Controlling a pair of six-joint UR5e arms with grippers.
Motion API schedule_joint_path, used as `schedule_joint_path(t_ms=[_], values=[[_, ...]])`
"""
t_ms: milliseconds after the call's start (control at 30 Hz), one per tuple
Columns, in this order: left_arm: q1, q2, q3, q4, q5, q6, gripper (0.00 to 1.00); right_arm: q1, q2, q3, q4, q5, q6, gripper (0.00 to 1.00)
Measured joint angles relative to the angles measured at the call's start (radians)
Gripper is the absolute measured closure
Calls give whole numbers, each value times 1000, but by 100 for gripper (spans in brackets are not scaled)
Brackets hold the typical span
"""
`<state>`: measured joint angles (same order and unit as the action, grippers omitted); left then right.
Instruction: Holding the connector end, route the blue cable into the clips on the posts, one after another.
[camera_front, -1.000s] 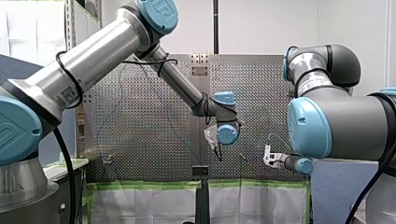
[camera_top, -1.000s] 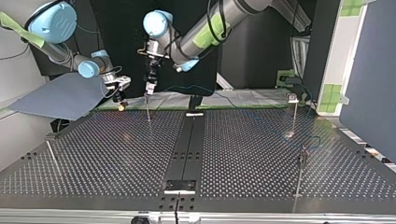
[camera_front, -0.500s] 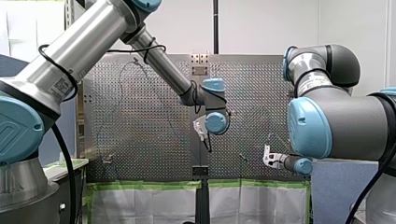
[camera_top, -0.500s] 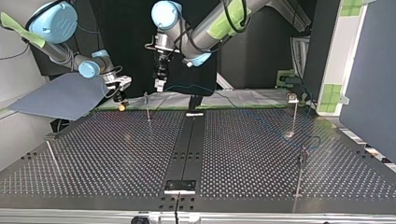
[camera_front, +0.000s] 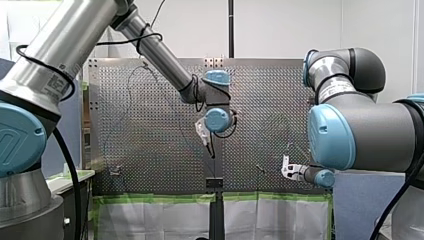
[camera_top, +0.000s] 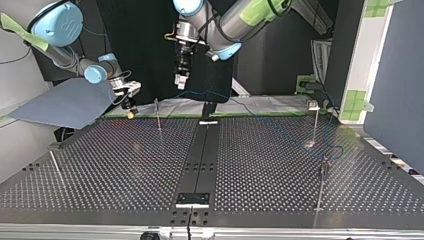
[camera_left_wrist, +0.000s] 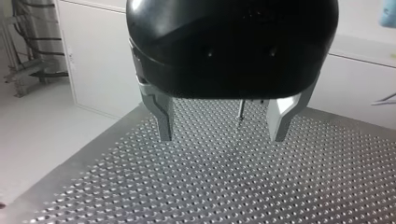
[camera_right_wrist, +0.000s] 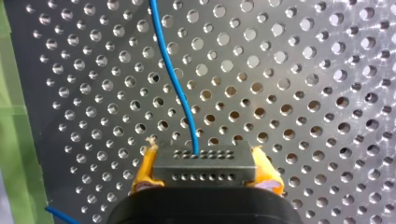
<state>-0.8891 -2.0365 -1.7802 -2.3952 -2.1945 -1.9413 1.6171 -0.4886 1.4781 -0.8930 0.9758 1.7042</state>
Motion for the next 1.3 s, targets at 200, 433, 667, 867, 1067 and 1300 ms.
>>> schedule_joint_path(t_ms=[200, 433, 667, 867, 1067, 1300], values=[[7, 66, -66, 30, 3, -21, 2, 0, 0, 0, 0, 0, 0, 100], [11, 137, -137, 68, 14, -31, 2, 0, 0, 0, 1, 0, -1, 100], [14, 217, -217, 81, 12, -37, 2, 2, 0, 0, 2, 0, -1, 100], [23, 275, -281, 128, 14, -65, 2, 3, 0, 0, 3, 0, -1, 100], [29, 288, -344, 170, 19, -84, 2, 4, 0, 0, 5, 0, -2, 100], [31, 289, -420, 161, 18, -98, 2, 4, 0, 0, 5, 0, -2, 100]])
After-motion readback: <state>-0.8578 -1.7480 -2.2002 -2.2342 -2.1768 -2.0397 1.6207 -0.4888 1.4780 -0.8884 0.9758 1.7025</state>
